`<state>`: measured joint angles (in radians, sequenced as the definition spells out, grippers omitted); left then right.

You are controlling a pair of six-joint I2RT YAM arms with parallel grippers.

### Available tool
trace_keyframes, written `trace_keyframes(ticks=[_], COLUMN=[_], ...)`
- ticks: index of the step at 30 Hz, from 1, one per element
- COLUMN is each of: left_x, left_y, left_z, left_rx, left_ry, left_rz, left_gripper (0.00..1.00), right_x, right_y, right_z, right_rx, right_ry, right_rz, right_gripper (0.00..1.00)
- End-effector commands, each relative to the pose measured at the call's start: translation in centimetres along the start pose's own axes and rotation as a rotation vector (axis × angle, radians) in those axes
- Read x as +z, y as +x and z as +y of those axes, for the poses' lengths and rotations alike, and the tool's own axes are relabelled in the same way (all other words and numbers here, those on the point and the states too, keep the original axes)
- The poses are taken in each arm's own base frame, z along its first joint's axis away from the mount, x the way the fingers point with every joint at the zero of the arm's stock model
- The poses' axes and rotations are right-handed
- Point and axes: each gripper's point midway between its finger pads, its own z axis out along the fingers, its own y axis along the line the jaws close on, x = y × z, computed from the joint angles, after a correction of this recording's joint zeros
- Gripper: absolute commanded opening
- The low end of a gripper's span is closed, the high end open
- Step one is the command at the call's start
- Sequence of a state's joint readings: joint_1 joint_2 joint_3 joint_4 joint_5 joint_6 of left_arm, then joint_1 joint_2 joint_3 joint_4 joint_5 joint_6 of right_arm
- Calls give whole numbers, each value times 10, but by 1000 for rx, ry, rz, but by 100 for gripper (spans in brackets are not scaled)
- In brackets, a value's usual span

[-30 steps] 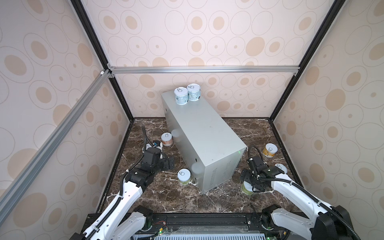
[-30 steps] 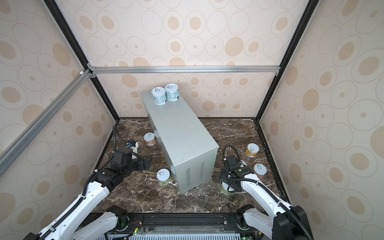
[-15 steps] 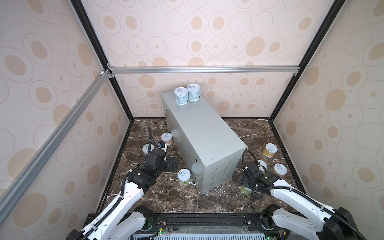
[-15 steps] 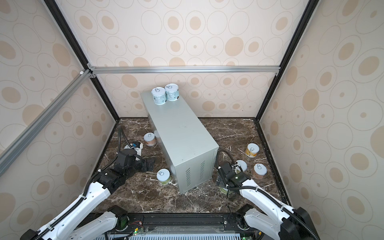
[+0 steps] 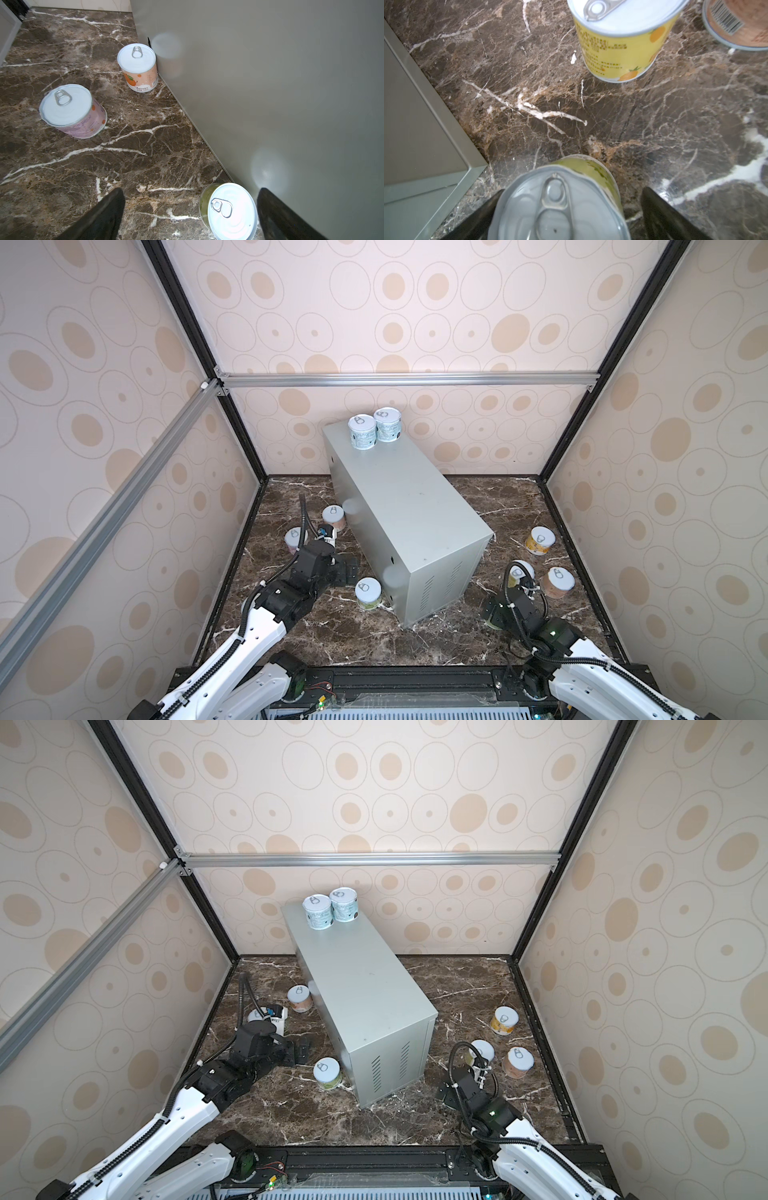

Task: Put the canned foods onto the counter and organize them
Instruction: 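Lift the green-labelled can off the counter with the right gripper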

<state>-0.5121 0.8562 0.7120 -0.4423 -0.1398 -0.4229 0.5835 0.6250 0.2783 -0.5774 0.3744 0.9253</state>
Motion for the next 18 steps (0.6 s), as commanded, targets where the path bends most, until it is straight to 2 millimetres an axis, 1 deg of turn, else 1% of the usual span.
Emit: trace_keyframes(ticks=[1,8,13,16,18], left_x=[-2,2,3,4,5], left_y=[-3,1,2,3,3], left_z=[5,8,10,11,11], left_rx=[-14,-13,-12,-12,-11], left_ry=[-35,-59,-73,-77,-76], left_rz=[-12,6,10,16,18], left_gripper=[99,99,99,99,99], right_x=[3,26,36,40,45], right_y=[-3,4,-3,-7,-8], right_z=[3,17,30,34,37], right_rx=[-23,-17,-26,-35,-45], right_ry=[17,20,30,52,65], right_rz=[-3,31,23,24,27], right_gripper=[99,96,89,83,81])
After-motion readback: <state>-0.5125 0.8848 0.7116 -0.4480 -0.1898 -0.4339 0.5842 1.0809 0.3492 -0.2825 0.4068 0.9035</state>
